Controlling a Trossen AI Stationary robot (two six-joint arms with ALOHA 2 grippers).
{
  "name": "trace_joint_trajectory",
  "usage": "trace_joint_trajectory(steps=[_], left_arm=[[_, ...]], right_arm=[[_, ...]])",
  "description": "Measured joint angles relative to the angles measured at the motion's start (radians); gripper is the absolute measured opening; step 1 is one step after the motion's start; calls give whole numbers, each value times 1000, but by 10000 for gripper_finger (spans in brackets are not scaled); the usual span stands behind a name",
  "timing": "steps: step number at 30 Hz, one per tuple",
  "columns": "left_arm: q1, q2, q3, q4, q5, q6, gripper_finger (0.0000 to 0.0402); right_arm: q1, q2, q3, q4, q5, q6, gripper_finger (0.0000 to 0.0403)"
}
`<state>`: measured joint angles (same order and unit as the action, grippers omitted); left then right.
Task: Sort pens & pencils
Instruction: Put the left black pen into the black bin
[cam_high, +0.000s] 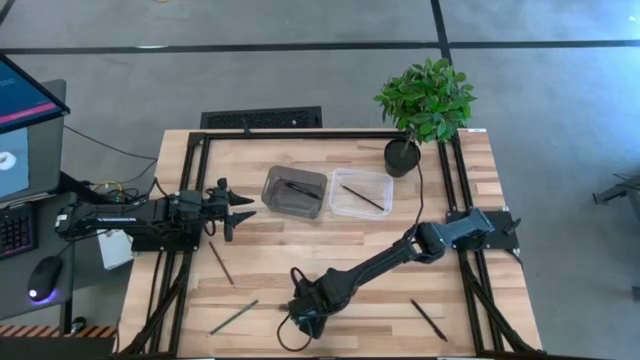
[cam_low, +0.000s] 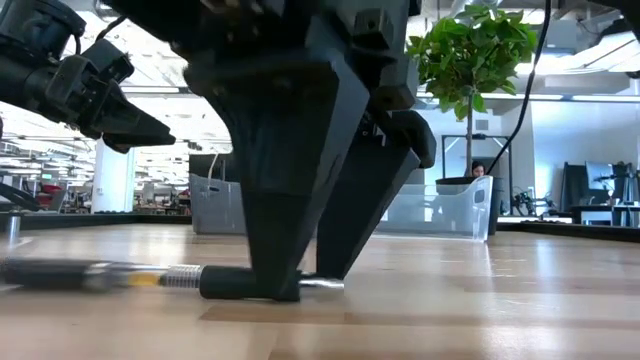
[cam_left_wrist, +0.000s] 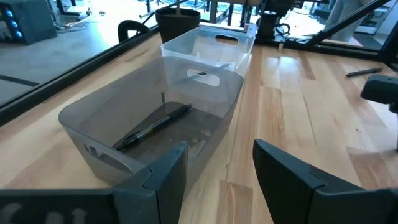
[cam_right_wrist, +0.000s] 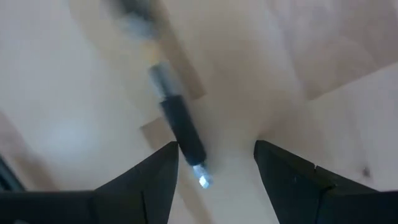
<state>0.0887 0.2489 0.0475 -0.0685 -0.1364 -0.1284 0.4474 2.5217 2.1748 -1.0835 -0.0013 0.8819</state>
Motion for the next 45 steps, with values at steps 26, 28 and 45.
trace_joint_trajectory(steps=[26, 28, 45], left_arm=[[0, 0, 0, -1, 21, -24, 174], [0, 0, 0, -1, 23, -25, 174], [0, 0, 0, -2, 24, -26, 174]], right_arm=[[-16, 0, -3, 19, 56, -320, 244], [-16, 0, -4, 26, 58, -367, 244], [2, 1, -3, 54, 59, -637, 244]])
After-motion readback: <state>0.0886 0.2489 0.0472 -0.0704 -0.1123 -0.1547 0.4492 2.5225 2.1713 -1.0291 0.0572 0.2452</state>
